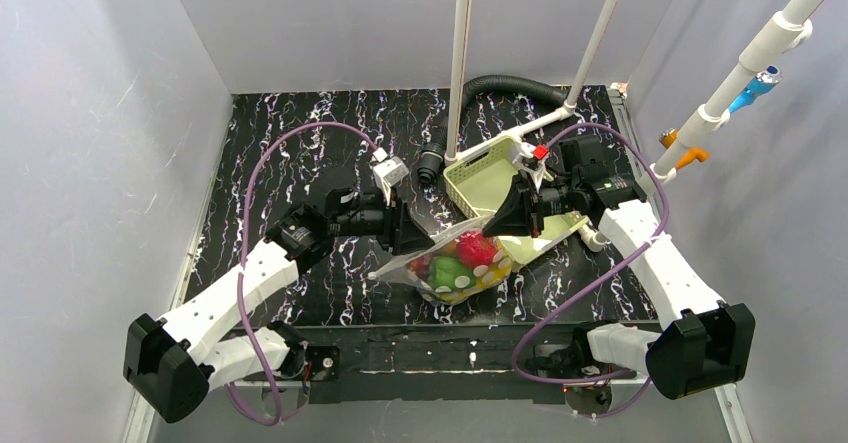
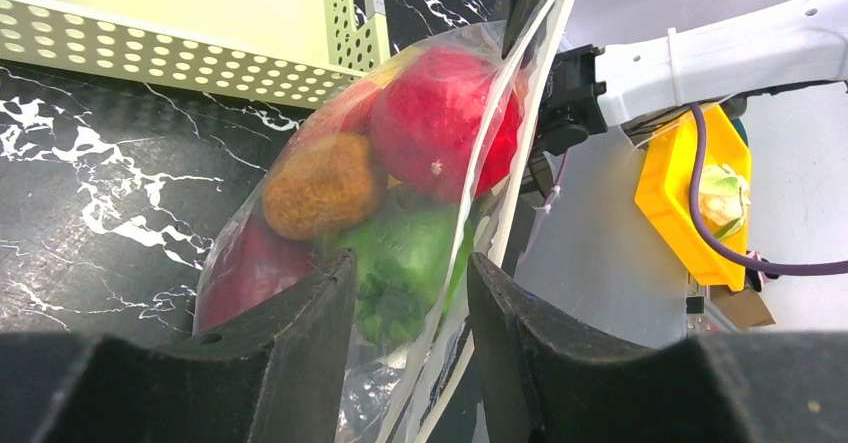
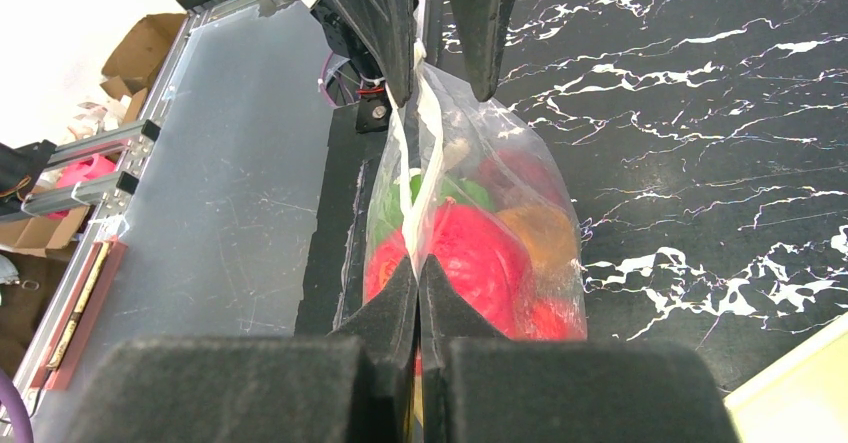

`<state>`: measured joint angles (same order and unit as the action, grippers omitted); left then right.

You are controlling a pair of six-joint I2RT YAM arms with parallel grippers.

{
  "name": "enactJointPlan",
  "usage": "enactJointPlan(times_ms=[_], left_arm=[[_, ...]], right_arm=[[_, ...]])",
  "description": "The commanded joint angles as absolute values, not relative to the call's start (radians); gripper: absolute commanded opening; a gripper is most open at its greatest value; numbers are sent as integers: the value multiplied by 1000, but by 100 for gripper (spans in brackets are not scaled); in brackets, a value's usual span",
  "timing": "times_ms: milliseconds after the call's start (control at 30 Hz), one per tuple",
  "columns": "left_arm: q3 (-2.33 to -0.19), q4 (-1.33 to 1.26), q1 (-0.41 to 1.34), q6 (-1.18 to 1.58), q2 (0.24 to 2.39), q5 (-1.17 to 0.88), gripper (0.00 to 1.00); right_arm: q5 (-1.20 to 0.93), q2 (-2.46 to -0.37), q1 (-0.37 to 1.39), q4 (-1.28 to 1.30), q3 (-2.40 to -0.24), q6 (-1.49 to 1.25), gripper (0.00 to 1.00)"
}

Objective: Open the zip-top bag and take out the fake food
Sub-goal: Open the zipper of the food storage bag at the center of the board.

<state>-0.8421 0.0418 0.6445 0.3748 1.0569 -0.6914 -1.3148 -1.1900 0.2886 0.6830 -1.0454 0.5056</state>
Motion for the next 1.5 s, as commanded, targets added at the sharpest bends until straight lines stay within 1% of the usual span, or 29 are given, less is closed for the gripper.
enactJointPlan(times_ms=[0, 67, 133, 200, 267, 300, 367, 500, 533, 567, 600, 700, 733, 767, 933, 1033, 1200, 1300, 1467], left_arm=[[-853, 48, 666, 352, 1064, -686, 42], [-856, 55, 677, 344, 1074, -683, 39], [-862, 63, 686, 336, 1087, -682, 31], [-869, 71, 690, 330, 1096, -684, 18], [-880, 93, 690, 313, 1100, -682, 2], [-886, 109, 690, 304, 1095, -674, 0], [-900, 140, 690, 295, 1082, -649, 0], [-919, 198, 686, 291, 1026, -559, 0], [-928, 216, 682, 291, 1013, -545, 0], [-939, 239, 676, 293, 1003, -520, 0], [-949, 264, 673, 300, 989, -475, 0], [-974, 315, 635, 301, 954, -421, 0], [-990, 338, 613, 298, 952, -418, 0], [-1009, 363, 588, 290, 951, -416, 0], [-1125, 464, 468, 241, 1001, -414, 0], [-1227, 516, 400, 204, 1060, -397, 0], [-1362, 564, 380, 110, 1154, -211, 0], [-1337, 517, 380, 84, 1202, -177, 0], [-1205, 399, 379, 123, 1300, -247, 0]], right_arm=[[-1345, -1166, 293, 689, -1072, 524, 1], [-1344, -1166, 293, 689, -1072, 524, 1], [-1343, -1167, 293, 689, -1072, 525, 1], [-1340, -1169, 293, 687, -1072, 525, 1], [-1336, -1171, 293, 687, -1072, 523, 1], [-1333, -1171, 293, 686, -1072, 522, 1], [-1324, -1170, 293, 678, -1072, 515, 1], [-1313, -1170, 295, 664, -1077, 483, 11], [-1308, -1171, 297, 669, -1084, 483, 16], [-1301, -1172, 297, 677, -1093, 483, 23], [-1289, -1174, 300, 687, -1104, 484, 34], [-1221, -1194, 316, 773, -1162, 536, 83], [-1184, -1206, 323, 822, -1209, 570, 95], [-1153, -1221, 328, 874, -1247, 600, 98], [-1054, -1281, 331, 1069, -1414, 705, 98], [-1018, -1277, 331, 1081, -1462, 715, 98], [-1015, -1281, 331, 1075, -1474, 723, 98], [-1042, -1294, 332, 1059, -1443, 725, 98], [-1078, -1327, 350, 1017, -1375, 720, 98]])
